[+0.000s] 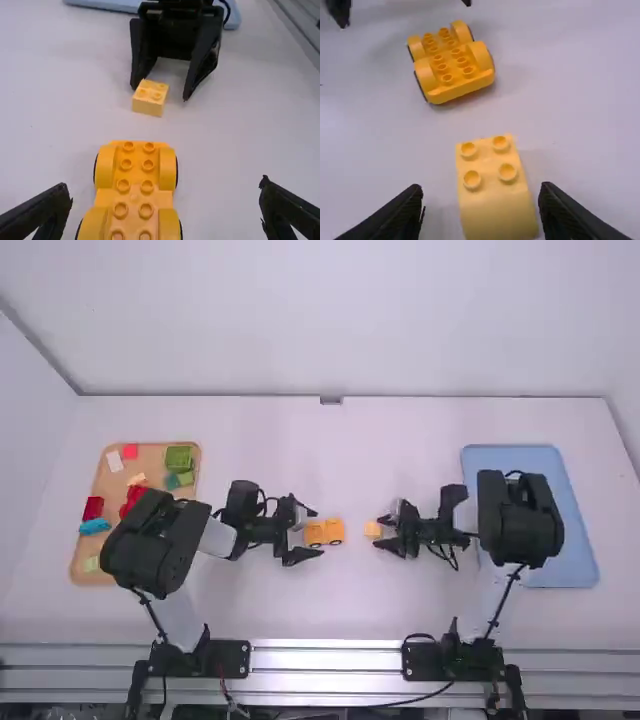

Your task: Assemble lego blocks to make yellow taxi

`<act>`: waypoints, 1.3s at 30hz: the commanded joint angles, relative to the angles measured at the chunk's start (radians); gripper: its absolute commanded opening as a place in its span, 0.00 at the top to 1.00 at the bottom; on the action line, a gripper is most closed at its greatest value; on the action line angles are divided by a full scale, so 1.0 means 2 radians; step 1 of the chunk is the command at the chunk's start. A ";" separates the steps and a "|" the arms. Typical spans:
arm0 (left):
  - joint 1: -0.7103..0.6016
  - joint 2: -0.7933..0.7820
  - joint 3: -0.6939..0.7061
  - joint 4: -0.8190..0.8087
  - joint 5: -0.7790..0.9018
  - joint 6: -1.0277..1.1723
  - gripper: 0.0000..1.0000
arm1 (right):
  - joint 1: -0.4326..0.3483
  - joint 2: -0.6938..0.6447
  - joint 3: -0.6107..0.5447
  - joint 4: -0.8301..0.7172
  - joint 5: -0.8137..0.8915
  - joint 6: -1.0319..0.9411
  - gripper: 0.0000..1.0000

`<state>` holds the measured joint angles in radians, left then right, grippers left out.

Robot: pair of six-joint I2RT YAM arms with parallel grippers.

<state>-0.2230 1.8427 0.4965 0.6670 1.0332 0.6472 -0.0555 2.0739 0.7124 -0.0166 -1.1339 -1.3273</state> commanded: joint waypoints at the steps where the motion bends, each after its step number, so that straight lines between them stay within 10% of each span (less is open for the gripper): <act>1: -0.003 0.003 -0.003 -0.006 -0.028 -0.002 0.01 | 0.011 0.007 0.020 -0.031 0.017 -0.070 0.41; 12: -0.006 0.005 -0.004 -0.020 -0.053 0.014 0.01 | 0.034 0.006 0.048 -0.062 0.043 -0.055 0.68; 27: -0.042 0.005 -0.003 -0.029 -0.120 0.058 0.00 | 0.060 -0.097 0.101 -0.213 0.021 -0.119 0.70; 39: -0.043 0.048 0.022 -0.020 -0.089 0.077 0.04 | 0.156 -0.100 0.075 -0.096 0.035 -0.021 0.72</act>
<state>-0.2993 1.9091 0.5186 0.6231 0.8009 0.7868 0.2390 1.8736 0.8841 -0.2153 -1.0618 -1.4193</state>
